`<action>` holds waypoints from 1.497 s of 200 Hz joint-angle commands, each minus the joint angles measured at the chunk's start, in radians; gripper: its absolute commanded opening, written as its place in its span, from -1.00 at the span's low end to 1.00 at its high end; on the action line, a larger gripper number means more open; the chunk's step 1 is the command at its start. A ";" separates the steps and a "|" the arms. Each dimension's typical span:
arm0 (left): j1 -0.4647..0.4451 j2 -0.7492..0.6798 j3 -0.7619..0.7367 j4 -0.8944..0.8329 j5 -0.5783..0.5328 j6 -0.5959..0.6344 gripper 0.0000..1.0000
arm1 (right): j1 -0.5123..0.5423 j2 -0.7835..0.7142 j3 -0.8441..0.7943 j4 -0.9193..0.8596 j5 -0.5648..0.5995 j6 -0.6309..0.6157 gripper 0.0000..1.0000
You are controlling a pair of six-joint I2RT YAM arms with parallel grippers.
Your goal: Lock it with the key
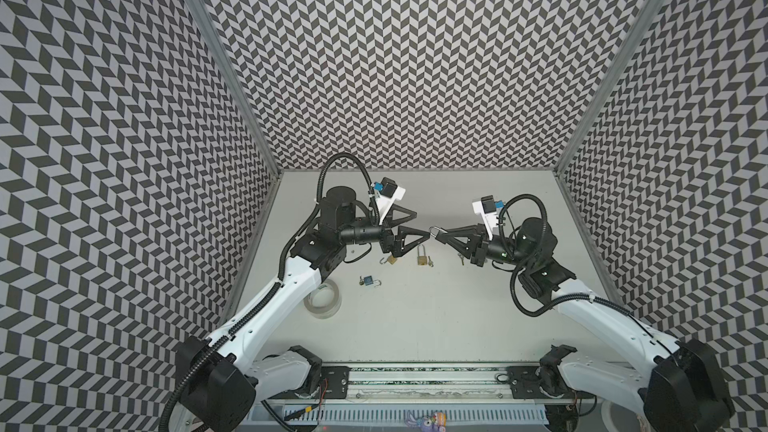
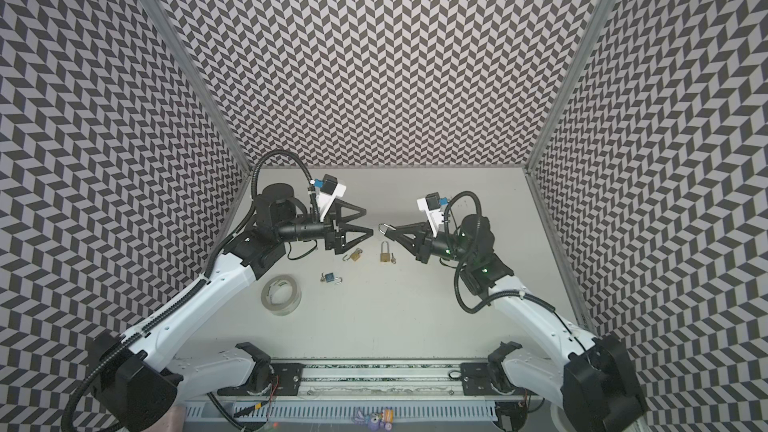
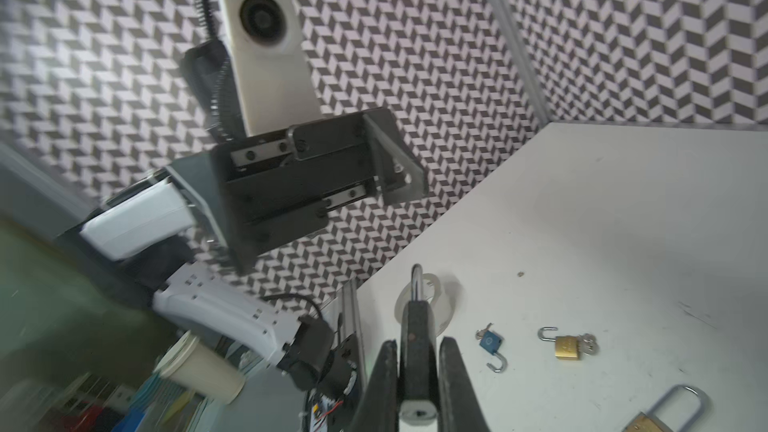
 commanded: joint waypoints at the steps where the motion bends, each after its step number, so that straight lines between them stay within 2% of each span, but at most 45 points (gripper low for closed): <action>1: 0.003 -0.017 0.013 -0.023 -0.206 -0.019 0.98 | 0.033 0.001 -0.061 0.056 0.256 0.095 -1.00; 41: 0.001 -0.027 -0.012 -0.062 -0.487 -0.064 0.99 | 0.088 0.061 -0.178 0.130 0.508 0.260 -1.00; 78: 0.001 -0.047 -0.054 -0.070 -0.651 -0.079 0.99 | 0.100 0.151 -0.233 0.198 0.615 0.353 -1.00; 105: 0.000 -0.039 -0.069 -0.082 -0.694 -0.062 0.99 | 0.128 0.198 -0.238 0.209 0.713 0.406 -1.00; 147: 0.000 -0.016 -0.078 -0.078 -0.686 -0.072 0.99 | 0.183 0.284 -0.197 0.152 0.891 0.480 -1.00; 183: -0.014 -0.007 -0.077 -0.086 -0.675 -0.057 0.99 | 0.187 0.381 -0.179 0.196 0.900 0.530 -1.00; 243: -0.167 0.020 -0.054 -0.103 -0.750 -0.029 0.99 | 0.187 0.478 -0.117 0.192 0.880 0.543 -1.00; 299: -0.175 0.033 -0.048 -0.107 -0.747 -0.036 0.99 | 0.187 0.531 -0.096 0.137 0.903 0.582 -0.99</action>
